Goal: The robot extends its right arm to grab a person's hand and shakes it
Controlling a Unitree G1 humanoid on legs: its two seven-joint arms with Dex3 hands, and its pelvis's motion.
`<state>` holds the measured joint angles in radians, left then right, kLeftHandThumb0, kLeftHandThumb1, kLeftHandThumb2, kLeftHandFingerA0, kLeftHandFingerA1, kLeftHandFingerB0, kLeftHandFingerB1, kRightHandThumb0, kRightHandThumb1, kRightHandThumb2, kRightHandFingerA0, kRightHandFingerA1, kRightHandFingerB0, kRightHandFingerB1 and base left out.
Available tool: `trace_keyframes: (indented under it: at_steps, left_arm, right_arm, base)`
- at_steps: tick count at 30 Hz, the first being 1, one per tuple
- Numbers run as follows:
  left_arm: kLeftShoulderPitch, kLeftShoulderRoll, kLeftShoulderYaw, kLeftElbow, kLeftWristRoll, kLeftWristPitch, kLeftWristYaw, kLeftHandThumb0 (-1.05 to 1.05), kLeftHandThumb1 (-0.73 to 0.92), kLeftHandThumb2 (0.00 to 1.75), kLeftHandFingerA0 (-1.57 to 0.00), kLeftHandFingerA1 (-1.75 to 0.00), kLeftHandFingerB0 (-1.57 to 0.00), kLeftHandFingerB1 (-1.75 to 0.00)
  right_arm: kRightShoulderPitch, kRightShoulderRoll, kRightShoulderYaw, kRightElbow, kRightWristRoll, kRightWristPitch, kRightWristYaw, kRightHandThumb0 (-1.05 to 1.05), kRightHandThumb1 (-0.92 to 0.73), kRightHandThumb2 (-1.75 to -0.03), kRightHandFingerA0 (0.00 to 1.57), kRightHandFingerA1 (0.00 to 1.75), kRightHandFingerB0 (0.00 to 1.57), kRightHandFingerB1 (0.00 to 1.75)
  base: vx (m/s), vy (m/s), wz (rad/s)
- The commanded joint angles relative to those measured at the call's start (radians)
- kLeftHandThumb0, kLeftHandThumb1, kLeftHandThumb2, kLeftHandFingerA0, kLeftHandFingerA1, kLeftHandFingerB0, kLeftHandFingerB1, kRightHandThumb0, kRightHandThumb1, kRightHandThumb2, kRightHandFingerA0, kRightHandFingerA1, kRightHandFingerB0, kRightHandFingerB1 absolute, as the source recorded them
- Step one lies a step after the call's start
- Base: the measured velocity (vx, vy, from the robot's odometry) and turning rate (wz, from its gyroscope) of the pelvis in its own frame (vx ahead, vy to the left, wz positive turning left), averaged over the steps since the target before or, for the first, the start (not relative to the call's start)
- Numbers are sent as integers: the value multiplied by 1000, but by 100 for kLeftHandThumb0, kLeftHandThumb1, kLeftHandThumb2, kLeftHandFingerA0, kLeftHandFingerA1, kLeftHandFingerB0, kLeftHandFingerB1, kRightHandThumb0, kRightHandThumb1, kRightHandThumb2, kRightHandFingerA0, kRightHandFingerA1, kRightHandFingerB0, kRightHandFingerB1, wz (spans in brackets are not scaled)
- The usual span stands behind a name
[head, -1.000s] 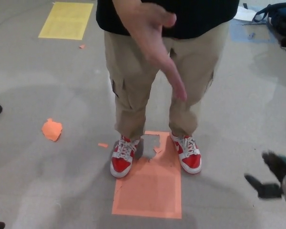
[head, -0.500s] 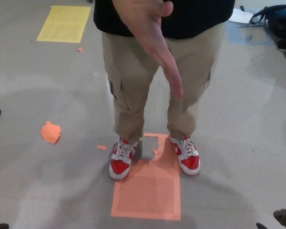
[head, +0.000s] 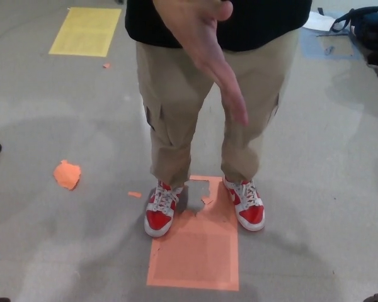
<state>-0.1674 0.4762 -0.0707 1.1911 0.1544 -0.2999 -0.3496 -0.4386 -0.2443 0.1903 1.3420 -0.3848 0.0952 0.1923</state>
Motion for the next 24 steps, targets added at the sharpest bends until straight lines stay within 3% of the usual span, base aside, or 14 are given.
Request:
trace_keyframes:
  at_steps: [1,4,5,6,7,8,24]
  left_arm:
    - [16,14,-2,6,10,-16,-8,-76,79,110,0,-23,0,-21]
    - [-3,8,9,7,1,8,8,-74,76,109,0,-25,0,-23]
    - [4,7,13,6,-4,-6,2,-75,75,91,0,-18,0,-18]
    - [4,6,16,6,-7,-15,-3,-75,75,91,0,-18,0,-18]
    - [-2,5,18,4,-8,-11,-3,-68,90,72,-1,-17,0,-18]
    - [-16,7,13,2,0,2,2,-76,80,110,0,-23,0,-21]
    - [-21,10,22,5,-4,-1,-2,-72,78,108,0,-24,0,-23]
  right_arm:
    - [16,-22,13,6,-4,-16,27,-84,-80,-109,0,10,0,10]
    - [-10,-21,9,6,2,-3,27,-84,-79,-108,0,10,0,11]
    - [-9,-24,11,5,2,-5,34,-84,-80,-108,0,9,0,10]
    - [-10,-27,8,4,5,-6,39,-84,-80,-108,0,9,0,10]
    - [-16,-30,11,4,2,-10,46,-85,-83,-111,0,9,0,9]
    - [-27,-34,25,5,-12,-17,55,-84,-84,-112,0,10,0,9]
    - [-32,-35,11,0,11,-8,53,-87,-81,-110,0,8,0,6]
  base:
    - [0,0,0]
    - [0,0,0]
    - [0,0,0]
    - [0,0,0]
    - [0,0,0]
    - [0,0,0]
    - [0,0,0]
